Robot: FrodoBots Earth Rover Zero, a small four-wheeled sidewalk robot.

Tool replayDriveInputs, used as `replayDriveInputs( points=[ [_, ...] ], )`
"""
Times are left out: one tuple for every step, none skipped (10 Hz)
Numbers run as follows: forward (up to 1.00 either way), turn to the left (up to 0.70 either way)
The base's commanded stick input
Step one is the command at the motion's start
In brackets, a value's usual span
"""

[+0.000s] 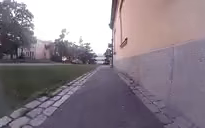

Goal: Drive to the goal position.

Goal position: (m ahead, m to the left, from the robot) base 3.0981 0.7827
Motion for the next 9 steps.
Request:
replayDriveInputs(
  points=[
    [0.85,0.0],
    [0.85,0.0],
    [0.85,0.0],
    [0.85,0.0],
    [0.85,0.0],
    [0.85,0.0],
    [0.85,0.0],
    [0.85,0.0],
    [0.85,0.0]
  ],
)
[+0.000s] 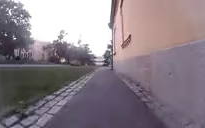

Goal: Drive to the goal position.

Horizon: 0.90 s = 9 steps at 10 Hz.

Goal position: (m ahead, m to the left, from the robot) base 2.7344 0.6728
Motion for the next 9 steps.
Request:
replayDriveInputs(
  points=[
    [0.85,0.0],
    [0.85,0.0],
    [0.85,0.0],
    [0.85,0.0],
    [0.85,0.0],
    [0.85,0.0],
    [0.85,0.0],
    [0.85,0.0],
    [0.85,0.0]
  ],
)
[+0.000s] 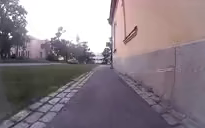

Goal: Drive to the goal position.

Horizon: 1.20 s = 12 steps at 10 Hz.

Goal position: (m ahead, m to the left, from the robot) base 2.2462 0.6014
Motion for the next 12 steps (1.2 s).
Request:
replayDriveInputs(
  points=[
    [0.85,0.0],
    [0.85,0.0],
    [0.85,0.0],
    [0.85,-0.17],
    [0.85,-0.27],
    [0.85,-0.27],
    [0.85,-0.05],
    [0.85,0.0],
    [0.85,0.0],
    [0.85,0.0],
    [0.85,0.0],
    [0.85,0.0]
  ],
)
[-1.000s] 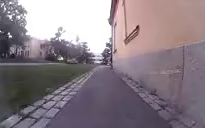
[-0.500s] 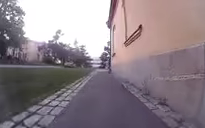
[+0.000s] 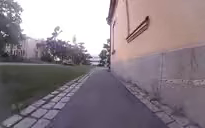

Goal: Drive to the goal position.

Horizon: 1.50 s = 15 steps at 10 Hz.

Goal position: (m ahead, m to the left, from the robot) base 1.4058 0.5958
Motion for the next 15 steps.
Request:
replayDriveInputs(
  points=[
    [0.85,0.0],
    [0.85,0.0],
    [0.85,0.0],
    [0.85,0.0],
    [0.85,0.0],
    [0.85,0.0],
    [0.85,0.0],
    [0.85,0.0],
    [0.85,0.0],
    [0.85,0.0],
    [0.85,0.0],
    [0.85,0.0],
    [0.85,0.0],
    [0.85,0.0],
    [0.85,0.0]
  ],
)
